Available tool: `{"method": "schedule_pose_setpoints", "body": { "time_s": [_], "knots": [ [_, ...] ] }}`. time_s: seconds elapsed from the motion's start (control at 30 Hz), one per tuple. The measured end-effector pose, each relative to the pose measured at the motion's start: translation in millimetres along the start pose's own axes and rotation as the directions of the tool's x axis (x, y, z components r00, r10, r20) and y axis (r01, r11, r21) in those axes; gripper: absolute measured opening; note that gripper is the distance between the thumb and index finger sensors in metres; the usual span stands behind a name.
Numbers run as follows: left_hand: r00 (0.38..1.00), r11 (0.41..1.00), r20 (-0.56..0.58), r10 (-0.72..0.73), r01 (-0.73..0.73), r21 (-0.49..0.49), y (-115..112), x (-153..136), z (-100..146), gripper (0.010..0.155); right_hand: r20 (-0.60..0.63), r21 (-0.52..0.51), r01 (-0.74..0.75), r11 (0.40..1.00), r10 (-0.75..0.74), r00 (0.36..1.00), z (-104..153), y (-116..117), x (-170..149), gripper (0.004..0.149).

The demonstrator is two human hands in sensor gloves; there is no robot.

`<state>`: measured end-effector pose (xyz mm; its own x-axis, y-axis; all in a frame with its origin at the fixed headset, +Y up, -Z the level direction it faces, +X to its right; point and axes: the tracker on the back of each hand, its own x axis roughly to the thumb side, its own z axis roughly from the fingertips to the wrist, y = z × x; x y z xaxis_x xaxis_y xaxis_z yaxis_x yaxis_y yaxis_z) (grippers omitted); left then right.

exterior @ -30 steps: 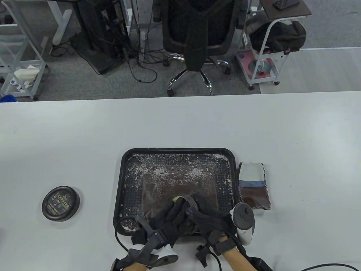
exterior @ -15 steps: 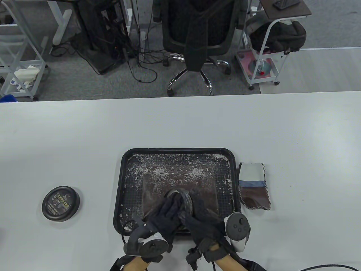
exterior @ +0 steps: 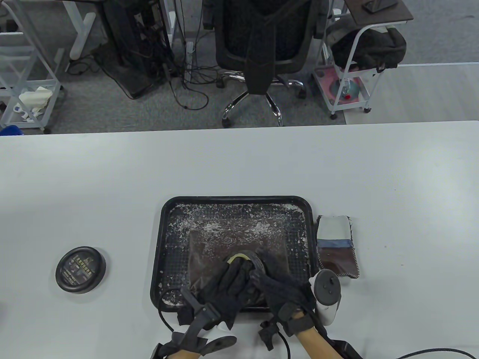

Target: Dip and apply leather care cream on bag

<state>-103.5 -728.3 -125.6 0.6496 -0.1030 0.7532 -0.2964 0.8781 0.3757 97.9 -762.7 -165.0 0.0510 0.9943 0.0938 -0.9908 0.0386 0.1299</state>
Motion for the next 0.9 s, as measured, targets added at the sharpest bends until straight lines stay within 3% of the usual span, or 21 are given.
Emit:
{"method": "schedule_pose_setpoints", "body": {
  "time_s": [0.13, 0.37, 0.7, 0.9],
  "knots": [
    [1.000, 0.999, -0.031, -0.002, 0.003, 0.036, 2.5, -2.7, 2.8, 0.057, 0.005, -0.031, 0.008, 0.999, -0.008, 1.000, -0.4, -4.9, 0.5, 0.078],
    [0.993, 0.996, -0.095, 0.073, -0.067, 0.062, 3.1, -17.1, 10.9, 0.058, 0.040, -0.191, 0.012, 0.982, -0.004, 0.999, -5.6, -42.3, 5.1, 0.076],
    [0.994, 0.999, -0.105, 0.022, -0.019, 0.029, 3.4, -21.4, 14.9, 0.058, 0.039, -0.476, 0.028, 0.879, -0.010, 0.999, 3.2, -139.4, 20.7, 0.075],
    [0.992, 1.000, -0.122, 0.025, -0.024, 0.009, 2.6, -23.9, 16.4, 0.058, -0.038, -0.600, 0.001, 0.800, -0.029, 0.999, 8.7, -182.8, 7.3, 0.074]
  ]
}}
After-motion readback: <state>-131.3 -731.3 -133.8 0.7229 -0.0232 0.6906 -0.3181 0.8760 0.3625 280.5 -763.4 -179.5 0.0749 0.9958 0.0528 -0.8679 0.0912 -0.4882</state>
